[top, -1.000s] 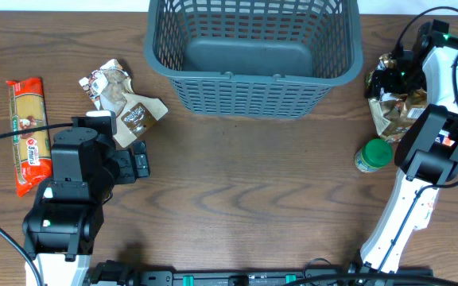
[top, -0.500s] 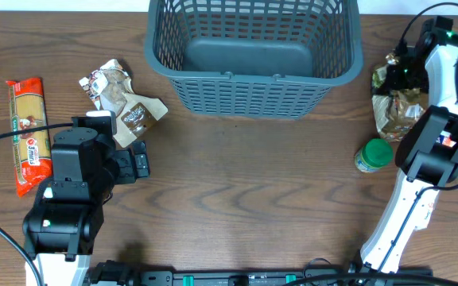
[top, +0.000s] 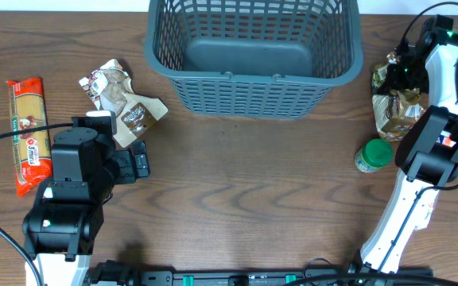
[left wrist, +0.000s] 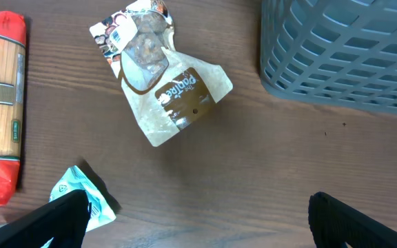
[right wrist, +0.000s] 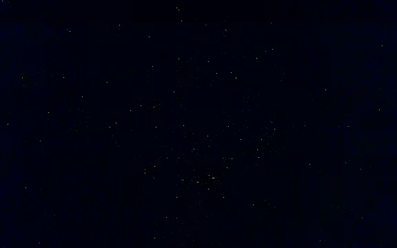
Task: Pack container
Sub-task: 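Lift the coffee bag with the right gripper and drop it into the basket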
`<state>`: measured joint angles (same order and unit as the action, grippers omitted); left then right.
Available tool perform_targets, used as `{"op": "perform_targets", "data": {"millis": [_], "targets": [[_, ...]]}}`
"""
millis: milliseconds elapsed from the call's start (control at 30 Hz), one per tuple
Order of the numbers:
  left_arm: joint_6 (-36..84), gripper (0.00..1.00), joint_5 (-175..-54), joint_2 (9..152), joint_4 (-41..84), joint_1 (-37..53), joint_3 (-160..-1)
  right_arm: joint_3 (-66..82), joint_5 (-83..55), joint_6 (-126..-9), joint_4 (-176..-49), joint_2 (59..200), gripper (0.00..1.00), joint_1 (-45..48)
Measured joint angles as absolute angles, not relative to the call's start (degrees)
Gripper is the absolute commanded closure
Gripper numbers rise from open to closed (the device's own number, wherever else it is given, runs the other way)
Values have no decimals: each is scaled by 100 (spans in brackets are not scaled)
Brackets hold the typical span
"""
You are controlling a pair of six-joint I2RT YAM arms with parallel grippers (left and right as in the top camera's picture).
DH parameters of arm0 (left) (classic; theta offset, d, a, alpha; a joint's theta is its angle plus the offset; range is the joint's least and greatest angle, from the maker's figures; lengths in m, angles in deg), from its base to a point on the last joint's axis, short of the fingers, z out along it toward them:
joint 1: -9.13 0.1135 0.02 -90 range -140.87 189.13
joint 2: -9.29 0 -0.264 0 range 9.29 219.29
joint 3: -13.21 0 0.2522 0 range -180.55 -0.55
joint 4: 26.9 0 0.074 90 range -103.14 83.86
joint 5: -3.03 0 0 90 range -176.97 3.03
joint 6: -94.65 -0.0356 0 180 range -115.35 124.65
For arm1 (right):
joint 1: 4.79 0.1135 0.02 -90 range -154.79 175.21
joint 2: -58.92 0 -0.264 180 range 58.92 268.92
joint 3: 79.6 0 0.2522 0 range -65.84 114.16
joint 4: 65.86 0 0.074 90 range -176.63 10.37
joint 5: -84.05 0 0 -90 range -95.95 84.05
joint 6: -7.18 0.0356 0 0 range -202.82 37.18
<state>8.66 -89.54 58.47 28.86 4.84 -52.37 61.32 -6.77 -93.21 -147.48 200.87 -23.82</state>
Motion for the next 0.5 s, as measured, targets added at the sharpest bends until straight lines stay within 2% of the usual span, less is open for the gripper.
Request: {"op": "perform_targets", "data": {"millis": [500], "targets": [[868,2,-8954,5847,2888,484,-5237,5655,-618,-9076,-14519,19597,99,-2364]]}}
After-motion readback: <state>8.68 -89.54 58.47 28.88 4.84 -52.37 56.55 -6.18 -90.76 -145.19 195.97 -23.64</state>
